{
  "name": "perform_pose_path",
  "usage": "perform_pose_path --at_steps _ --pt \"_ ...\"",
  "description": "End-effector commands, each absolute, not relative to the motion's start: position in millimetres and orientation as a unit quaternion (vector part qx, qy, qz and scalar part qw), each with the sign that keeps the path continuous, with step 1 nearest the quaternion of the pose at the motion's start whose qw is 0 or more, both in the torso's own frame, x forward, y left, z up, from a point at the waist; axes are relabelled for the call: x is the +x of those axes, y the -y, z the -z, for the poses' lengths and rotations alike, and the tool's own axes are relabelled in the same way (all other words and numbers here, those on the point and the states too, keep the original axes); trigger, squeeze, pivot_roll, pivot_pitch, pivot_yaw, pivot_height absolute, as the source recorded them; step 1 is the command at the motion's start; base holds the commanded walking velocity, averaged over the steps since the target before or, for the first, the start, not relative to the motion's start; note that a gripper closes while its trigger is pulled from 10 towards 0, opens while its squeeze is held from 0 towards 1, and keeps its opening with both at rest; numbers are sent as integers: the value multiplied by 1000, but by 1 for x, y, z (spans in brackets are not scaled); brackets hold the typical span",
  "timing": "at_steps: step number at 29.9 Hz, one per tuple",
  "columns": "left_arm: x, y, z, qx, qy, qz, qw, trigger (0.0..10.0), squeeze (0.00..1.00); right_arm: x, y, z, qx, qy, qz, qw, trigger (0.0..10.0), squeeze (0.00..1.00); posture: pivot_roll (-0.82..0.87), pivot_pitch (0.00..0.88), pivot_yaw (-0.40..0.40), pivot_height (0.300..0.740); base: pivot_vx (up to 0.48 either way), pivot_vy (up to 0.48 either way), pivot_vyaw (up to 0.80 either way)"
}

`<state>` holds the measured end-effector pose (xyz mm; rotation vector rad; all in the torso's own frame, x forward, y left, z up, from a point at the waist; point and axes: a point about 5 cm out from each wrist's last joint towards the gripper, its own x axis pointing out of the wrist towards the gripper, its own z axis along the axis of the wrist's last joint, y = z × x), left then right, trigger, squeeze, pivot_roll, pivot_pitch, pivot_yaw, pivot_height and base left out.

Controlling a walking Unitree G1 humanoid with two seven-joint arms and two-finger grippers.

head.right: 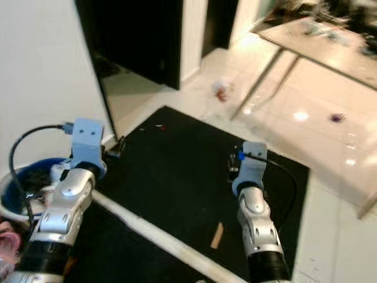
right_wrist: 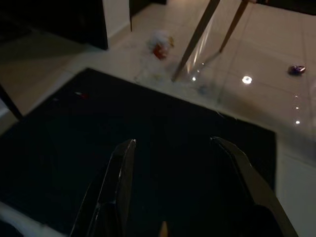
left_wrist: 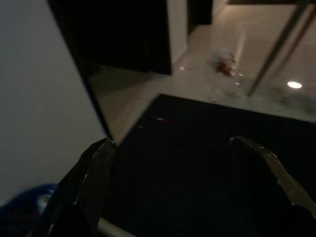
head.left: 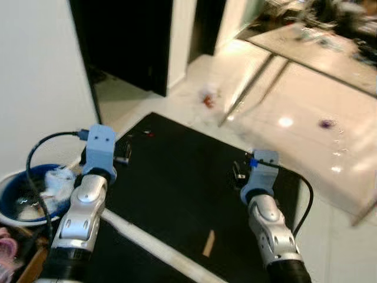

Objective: Picking trash to rubbish bin

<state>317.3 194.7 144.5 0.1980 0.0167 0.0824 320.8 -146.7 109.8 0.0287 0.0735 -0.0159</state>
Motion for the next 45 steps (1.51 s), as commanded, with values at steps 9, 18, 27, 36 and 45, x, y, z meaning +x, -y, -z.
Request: perform_pose_path --at_steps 9,18,27,36,45 --pt "309 -192 -140 90 -9 -52 994 10000 0 322 142 -108 9 -51 -11 999 10000 0 -17 137 -131 740 0 0 -800" --pt "311 -188 -142 83 -12 -27 996 10000 0 318 141 -104 17 -57 -7 998 10000 0 -7 147 -115 740 0 0 -800" --pt "311 -182 -146 33 -5 -9 999 10000 0 315 141 -102 21 -61 -2 998 10000 0 -10 148 -101 740 0 0 -800" --pt "310 -187 -145 31 -17 -6 999 10000 0 314 147 -102 22 -55 15 998 10000 0 -17 146 -74 740 0 0 -753" --pt "308 -176 -150 28 11 34 999 10000 0 310 144 -96 12 -66 5 998 10000 0 -28 138 -57 740 33 0 -65"
